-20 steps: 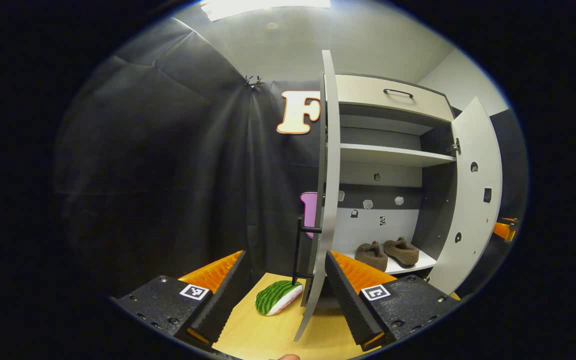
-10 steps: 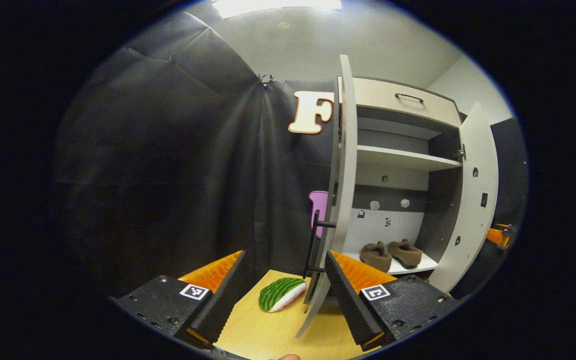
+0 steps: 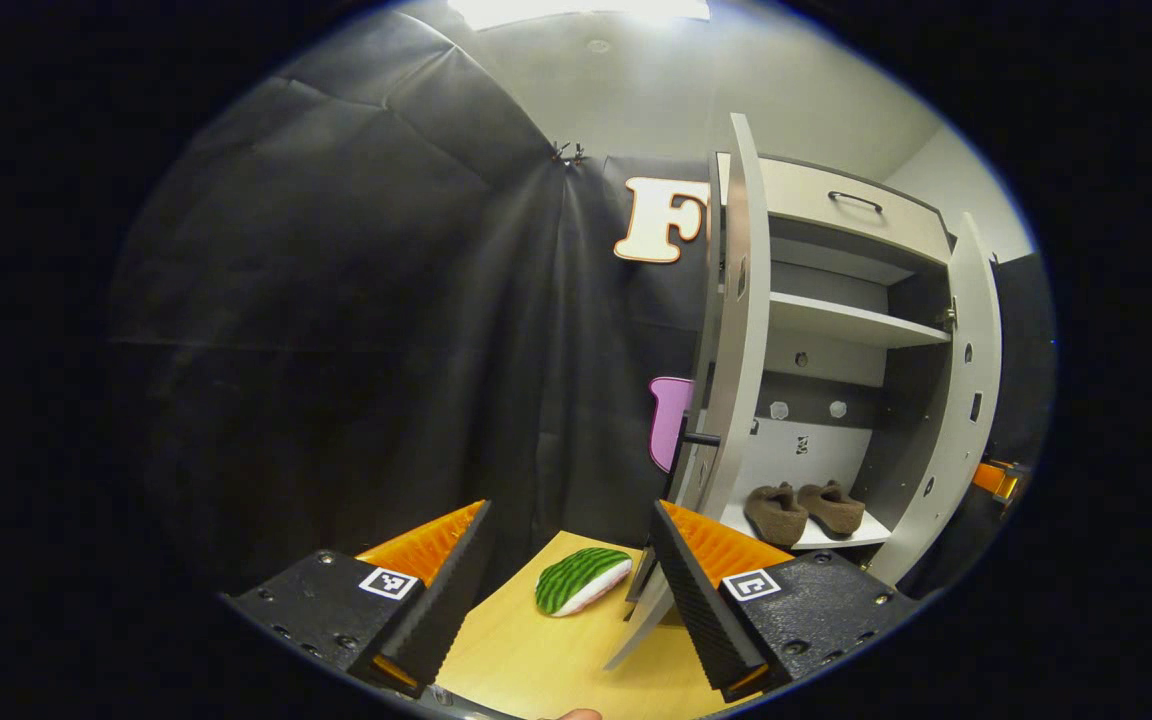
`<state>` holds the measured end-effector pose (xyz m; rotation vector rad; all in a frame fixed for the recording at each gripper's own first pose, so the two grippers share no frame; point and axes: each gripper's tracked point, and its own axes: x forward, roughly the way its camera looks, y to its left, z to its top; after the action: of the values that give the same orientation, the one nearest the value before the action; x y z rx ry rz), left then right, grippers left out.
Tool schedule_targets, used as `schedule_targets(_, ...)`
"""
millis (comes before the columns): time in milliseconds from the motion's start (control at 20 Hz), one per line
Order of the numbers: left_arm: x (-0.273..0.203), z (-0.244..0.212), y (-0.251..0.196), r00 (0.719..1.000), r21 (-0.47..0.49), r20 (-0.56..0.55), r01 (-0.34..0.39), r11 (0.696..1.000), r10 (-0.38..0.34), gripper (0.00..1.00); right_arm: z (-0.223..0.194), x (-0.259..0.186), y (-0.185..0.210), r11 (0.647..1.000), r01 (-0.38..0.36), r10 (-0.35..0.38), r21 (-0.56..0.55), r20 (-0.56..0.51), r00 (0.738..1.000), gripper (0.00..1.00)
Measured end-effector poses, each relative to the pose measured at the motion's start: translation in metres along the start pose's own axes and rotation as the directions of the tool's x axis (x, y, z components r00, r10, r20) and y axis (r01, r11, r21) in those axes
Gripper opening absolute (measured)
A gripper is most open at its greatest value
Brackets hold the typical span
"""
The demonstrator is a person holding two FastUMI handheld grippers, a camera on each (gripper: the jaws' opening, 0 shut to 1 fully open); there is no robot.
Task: Grab one shoe with the right hand and put it into the shoe cabinet, grab the other shoe with the left hand and put it into the shoe cabinet; then close the right door with the right hand and the left door with the left hand.
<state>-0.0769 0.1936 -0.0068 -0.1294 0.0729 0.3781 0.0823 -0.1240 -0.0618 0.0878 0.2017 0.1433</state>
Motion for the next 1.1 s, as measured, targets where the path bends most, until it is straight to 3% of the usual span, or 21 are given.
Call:
schedule_targets(150,-0.001,-0.001,0.005,1.0,-0.004,-0.004,-0.006,1.0,0.006,0.95,-0.002,0.01,0.009,1.0,-0.02,0.02,-0.008,-0.01,1.0,0.88)
schedule_targets(200,0.001,-0.001,0.006,1.0,-0.005,-0.005,-0.009,1.0,0.009,0.95,-0.005,0.013,0.011,1.0,-0.021,0.021,-0.01,-0.016,1.0,0.83)
schedule_targets(250,0.002,-0.001,0.007,1.0,-0.004,-0.006,-0.012,1.0,0.012,0.99,-0.006,0.016,0.011,1.0,-0.016,0.016,-0.013,-0.02,1.0,0.83)
schedule_targets(300,0.003,0.0,0.008,1.0,-0.002,-0.006,-0.015,1.0,0.015,0.95,-0.008,0.019,0.011,1.0,-0.015,0.015,-0.015,-0.025,1.0,0.83)
schedule_targets(400,0.003,-0.001,0.011,1.0,0.004,-0.008,-0.022,1.0,0.022,0.95,-0.01,0.025,0.011,1.0,-0.009,0.009,-0.014,-0.032,0.999,0.83)
schedule_targets(450,0.005,-0.001,0.012,1.0,0.006,-0.01,-0.023,1.0,0.023,0.95,-0.012,0.026,0.014,1.0,-0.02,0.02,-0.004,-0.036,0.999,0.84)
schedule_targets(500,0.005,-0.001,0.012,1.0,0.005,-0.013,-0.023,1.0,0.023,0.95,-0.014,0.029,0.016,1.0,-0.026,0.027,0.008,-0.041,0.999,0.93)
schedule_targets(600,0.007,-0.002,0.01,1.0,-0.001,-0.022,-0.019,1.0,0.018,0.95,-0.014,0.037,0.019,0.999,-0.028,0.029,0.028,-0.037,0.999,0.93)
schedule_targets(650,0.007,-0.003,0.01,1.0,-0.005,-0.027,-0.014,1.0,0.014,0.95,-0.016,0.04,0.022,0.999,-0.032,0.033,0.04,-0.037,0.999,0.98)
schedule_targets(750,0.008,-0.004,0.008,0.999,-0.005,-0.033,-0.007,1.0,0.006,0.91,-0.017,0.046,0.025,0.997,-0.035,0.037,0.065,-0.028,0.999,0.99)
schedule_targets(800,0.01,-0.002,0.008,0.999,-0.003,-0.034,-0.005,1.0,0.005,0.95,-0.018,0.049,0.027,0.997,-0.037,0.039,0.075,-0.024,0.999,0.99)
schedule_targets(850,0.012,-0.001,0.007,0.999,-0.001,-0.037,-0.001,1.0,0.001,0.91,-0.019,0.052,0.03,0.996,-0.038,0.04,0.084,-0.022,0.999,0.99)
schedule_targets(900,0.014,0.0,0.007,0.999,-0.001,-0.036,0.002,1.0,-0.002,0.95,-0.02,0.055,0.032,0.995,-0.036,0.038,0.093,-0.019,0.999,0.99)
schedule_targets(1050,0.018,0.0,0.003,0.999,-0.001,-0.041,0.021,1.0,-0.021,0.95,-0.021,0.063,0.037,0.995,-0.024,0.025,0.094,-0.01,1.0,0.99)
schedule_targets(1100,0.019,0.0,0.0,0.999,0.0,-0.043,0.029,1.0,-0.029,0.91,-0.022,0.065,0.038,0.995,-0.017,0.018,0.094,-0.011,1.0,0.99)
